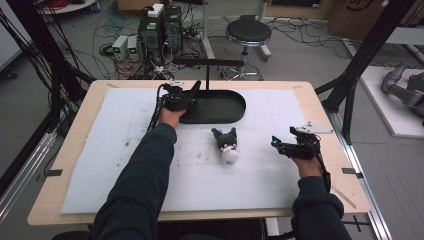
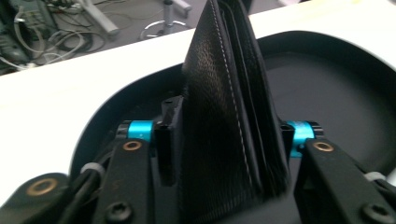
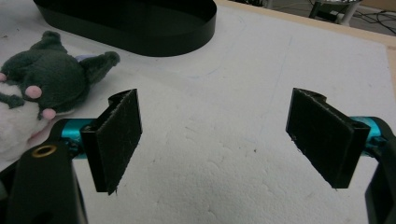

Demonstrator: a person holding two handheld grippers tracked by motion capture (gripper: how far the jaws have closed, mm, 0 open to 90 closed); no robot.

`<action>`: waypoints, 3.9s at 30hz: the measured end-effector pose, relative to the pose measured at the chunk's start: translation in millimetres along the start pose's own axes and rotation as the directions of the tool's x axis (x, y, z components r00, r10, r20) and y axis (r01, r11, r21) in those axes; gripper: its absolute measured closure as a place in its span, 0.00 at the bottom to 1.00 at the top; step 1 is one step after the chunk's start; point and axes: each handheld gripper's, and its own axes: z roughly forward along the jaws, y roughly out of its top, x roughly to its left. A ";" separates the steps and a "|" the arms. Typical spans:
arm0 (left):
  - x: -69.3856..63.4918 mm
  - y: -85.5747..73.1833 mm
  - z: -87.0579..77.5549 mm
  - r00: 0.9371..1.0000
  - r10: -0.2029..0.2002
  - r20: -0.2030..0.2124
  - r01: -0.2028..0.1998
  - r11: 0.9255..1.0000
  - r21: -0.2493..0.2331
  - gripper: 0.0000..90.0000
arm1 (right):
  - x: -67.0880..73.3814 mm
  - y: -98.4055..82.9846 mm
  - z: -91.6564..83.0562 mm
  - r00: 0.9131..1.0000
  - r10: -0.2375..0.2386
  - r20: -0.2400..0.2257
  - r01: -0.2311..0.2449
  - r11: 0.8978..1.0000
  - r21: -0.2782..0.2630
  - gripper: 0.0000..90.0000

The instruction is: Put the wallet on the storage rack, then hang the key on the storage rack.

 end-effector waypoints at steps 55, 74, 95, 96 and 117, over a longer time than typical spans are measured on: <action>-6.7 -23.0 -82.6 0.989 0.053 0.137 -0.032 0.988 -0.152 0.21 | 3.4 0.1 3.3 1.000 -0.002 -0.008 0.002 1.000 0.013 0.28; 18.8 -54.1 -144.2 0.994 0.023 0.110 0.002 0.975 -0.223 0.21 | 24.6 8.8 9.1 0.999 -0.021 -0.037 0.021 1.000 -0.001 0.23; 40.2 -104.9 -188.1 0.998 0.061 -0.011 -0.062 0.962 -0.267 0.21 | 78.7 33.8 26.6 0.987 -0.140 -0.085 0.139 0.990 -0.014 0.23; 40.8 -106.1 -187.1 0.998 0.059 -0.008 -0.059 0.963 -0.262 0.21 | 81.3 34.7 29.0 0.985 -0.148 -0.089 0.148 0.989 -0.008 0.23; 48.5 -109.6 -182.2 1.000 0.005 0.015 -0.001 0.969 -0.249 0.22 | 153.2 43.9 90.2 0.969 -0.219 -0.117 0.238 0.955 0.176 0.23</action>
